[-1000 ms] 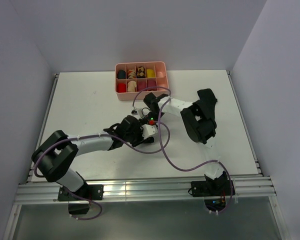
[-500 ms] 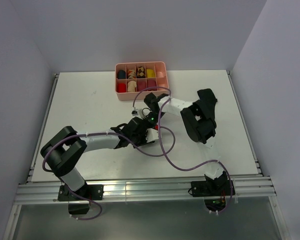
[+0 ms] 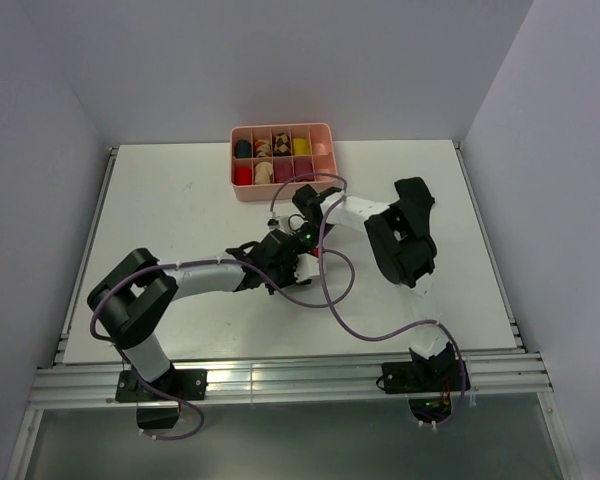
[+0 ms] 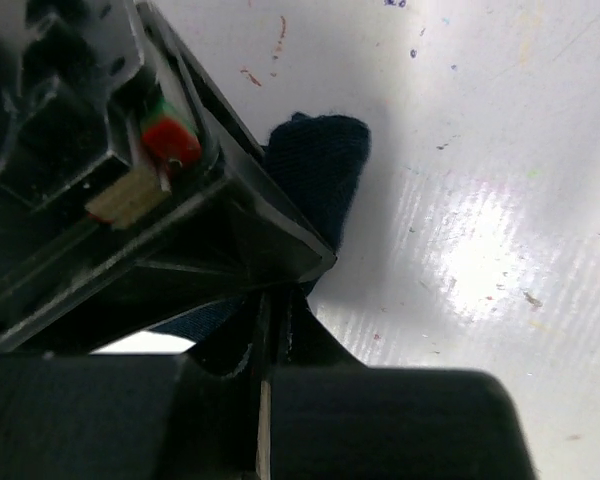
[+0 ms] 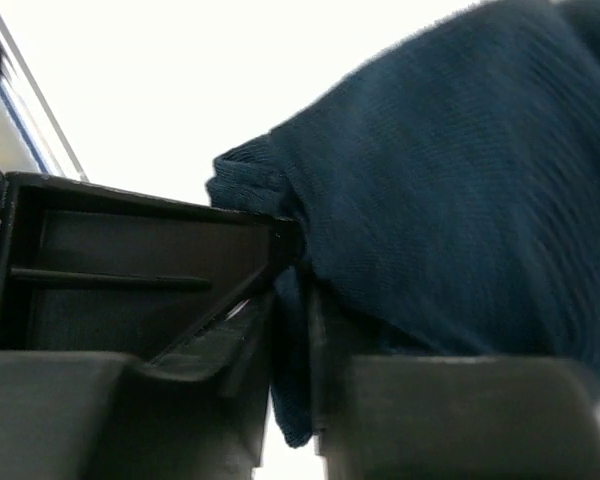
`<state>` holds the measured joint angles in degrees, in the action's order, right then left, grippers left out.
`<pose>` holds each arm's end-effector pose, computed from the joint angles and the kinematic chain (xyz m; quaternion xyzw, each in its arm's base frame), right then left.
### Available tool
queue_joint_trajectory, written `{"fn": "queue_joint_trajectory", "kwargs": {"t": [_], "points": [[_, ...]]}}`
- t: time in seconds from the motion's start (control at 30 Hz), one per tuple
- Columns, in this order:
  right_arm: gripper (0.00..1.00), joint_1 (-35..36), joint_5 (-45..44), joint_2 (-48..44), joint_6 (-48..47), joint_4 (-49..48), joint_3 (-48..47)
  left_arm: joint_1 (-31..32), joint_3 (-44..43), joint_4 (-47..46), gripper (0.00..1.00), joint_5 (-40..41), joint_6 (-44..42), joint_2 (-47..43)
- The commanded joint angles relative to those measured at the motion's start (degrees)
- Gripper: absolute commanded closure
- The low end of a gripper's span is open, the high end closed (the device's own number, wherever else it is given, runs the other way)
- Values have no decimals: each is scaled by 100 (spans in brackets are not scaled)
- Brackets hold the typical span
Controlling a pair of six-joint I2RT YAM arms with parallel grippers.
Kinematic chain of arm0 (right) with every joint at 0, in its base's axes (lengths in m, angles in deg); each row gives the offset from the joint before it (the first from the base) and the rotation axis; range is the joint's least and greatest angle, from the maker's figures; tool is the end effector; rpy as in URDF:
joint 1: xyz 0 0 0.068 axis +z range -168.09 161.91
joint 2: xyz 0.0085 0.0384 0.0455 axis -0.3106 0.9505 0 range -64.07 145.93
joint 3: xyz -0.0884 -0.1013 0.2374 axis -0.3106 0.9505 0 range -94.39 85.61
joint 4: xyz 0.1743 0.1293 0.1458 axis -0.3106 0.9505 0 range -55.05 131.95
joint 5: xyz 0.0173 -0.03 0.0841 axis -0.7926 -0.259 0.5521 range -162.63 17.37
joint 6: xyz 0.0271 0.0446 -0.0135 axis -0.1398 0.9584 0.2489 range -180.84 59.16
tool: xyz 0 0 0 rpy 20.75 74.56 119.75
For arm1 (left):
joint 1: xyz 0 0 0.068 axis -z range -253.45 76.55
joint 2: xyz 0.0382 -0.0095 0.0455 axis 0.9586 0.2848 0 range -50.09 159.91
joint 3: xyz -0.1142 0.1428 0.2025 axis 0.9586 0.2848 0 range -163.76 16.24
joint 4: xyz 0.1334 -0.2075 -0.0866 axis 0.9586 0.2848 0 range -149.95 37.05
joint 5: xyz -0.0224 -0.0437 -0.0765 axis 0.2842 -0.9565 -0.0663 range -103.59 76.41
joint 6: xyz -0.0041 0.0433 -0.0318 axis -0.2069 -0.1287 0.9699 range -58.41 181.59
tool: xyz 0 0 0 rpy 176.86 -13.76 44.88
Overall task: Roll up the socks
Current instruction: Roll the sock at the center of the board.
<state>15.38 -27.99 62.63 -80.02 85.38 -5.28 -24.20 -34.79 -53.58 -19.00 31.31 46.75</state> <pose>0.3350 0.2514 0.1314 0.4212 -0.8231 -0.3804 0.0171 0.2144 -0.2539 0.1554 0.6162 0.7166 -0.0974 0.3119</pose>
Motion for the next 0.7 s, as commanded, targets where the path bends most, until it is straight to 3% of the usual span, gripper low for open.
{"fn": "queue_joint_trajectory", "kwargs": {"t": [0.0,0.03,0.2,0.43,0.67], "points": [[69,-122,-52,-556,309,-778,351,-12,-258,619,99,-635,286,213],[62,-174,-52,-680,510,-937,440,-38,-355,759,99,-732,399,204],[50,-481,-350,-1743,1372,-2501,1369,-451,-504,927,99,-1487,830,142],[42,-868,-1835,-3324,2646,-4478,3048,-1311,-698,1173,99,-2708,1586,432],[41,-922,-2547,-4467,2490,-5324,4193,-1858,-1014,1427,99,-3711,2071,888]]}}
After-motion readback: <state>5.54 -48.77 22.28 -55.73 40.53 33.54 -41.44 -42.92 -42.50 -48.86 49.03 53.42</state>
